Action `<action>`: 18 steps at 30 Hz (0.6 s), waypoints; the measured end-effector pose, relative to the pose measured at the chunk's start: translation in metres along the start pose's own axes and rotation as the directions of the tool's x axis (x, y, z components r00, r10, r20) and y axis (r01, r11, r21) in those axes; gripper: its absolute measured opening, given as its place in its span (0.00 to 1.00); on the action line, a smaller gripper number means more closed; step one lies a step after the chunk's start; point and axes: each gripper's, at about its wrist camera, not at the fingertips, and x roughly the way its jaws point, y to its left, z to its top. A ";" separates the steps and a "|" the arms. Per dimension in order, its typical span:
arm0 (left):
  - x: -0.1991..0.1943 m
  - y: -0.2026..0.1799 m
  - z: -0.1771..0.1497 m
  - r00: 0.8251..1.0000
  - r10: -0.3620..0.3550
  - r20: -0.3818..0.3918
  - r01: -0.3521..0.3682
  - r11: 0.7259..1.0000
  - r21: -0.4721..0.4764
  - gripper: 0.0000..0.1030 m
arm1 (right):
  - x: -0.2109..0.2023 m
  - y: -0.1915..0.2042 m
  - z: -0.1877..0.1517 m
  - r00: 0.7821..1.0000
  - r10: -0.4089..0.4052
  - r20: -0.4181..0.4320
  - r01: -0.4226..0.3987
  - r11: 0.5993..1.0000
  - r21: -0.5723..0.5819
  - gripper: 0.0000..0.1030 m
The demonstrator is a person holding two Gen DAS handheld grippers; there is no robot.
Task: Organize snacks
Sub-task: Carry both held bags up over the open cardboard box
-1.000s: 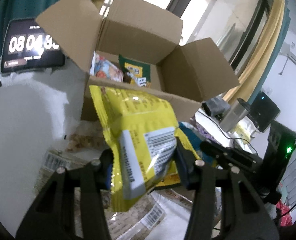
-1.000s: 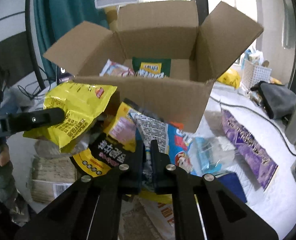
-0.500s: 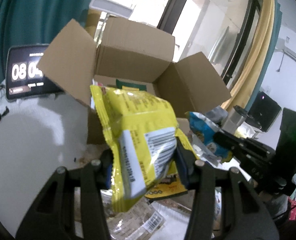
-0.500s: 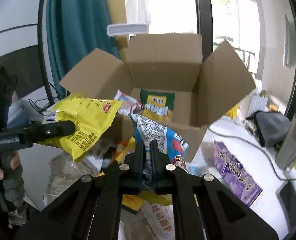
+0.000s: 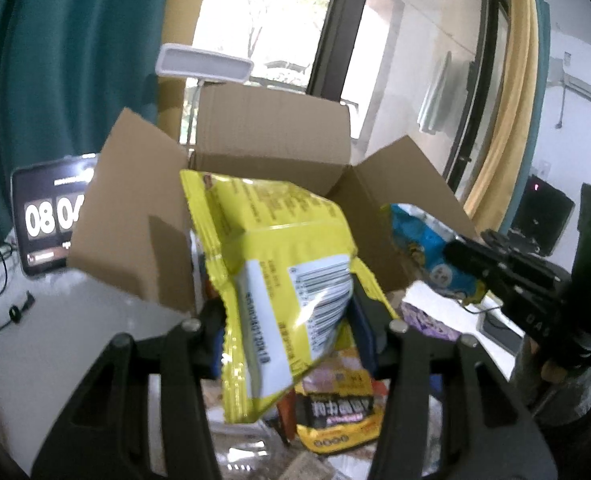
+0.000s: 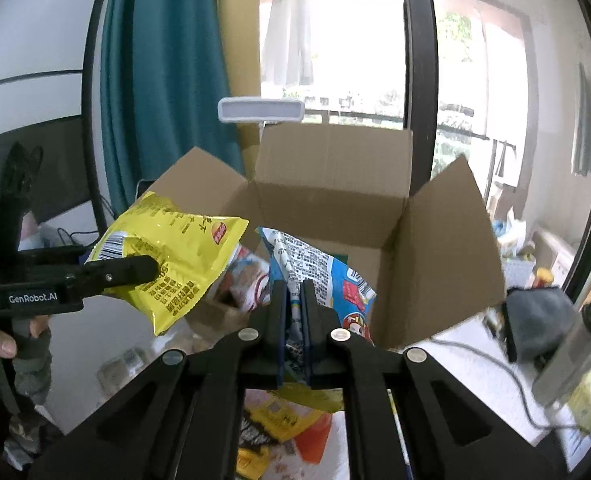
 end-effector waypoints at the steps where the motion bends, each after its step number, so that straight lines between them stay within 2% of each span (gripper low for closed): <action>1: 0.002 0.000 0.003 1.000 0.004 0.001 -0.004 1.000 0.004 0.49 | 0.003 -0.002 0.004 1.000 -0.002 0.003 0.002 1.000 0.000 0.07; 11: 0.035 0.005 0.027 0.998 0.056 0.030 -0.056 0.998 0.012 0.49 | 0.042 -0.020 0.018 0.999 -0.047 0.007 0.047 0.999 -0.008 0.07; 18: 0.064 0.010 0.036 0.995 0.095 0.013 -0.095 0.995 0.034 0.49 | 0.070 -0.029 0.018 0.998 -0.053 -0.026 0.053 0.999 -0.006 0.07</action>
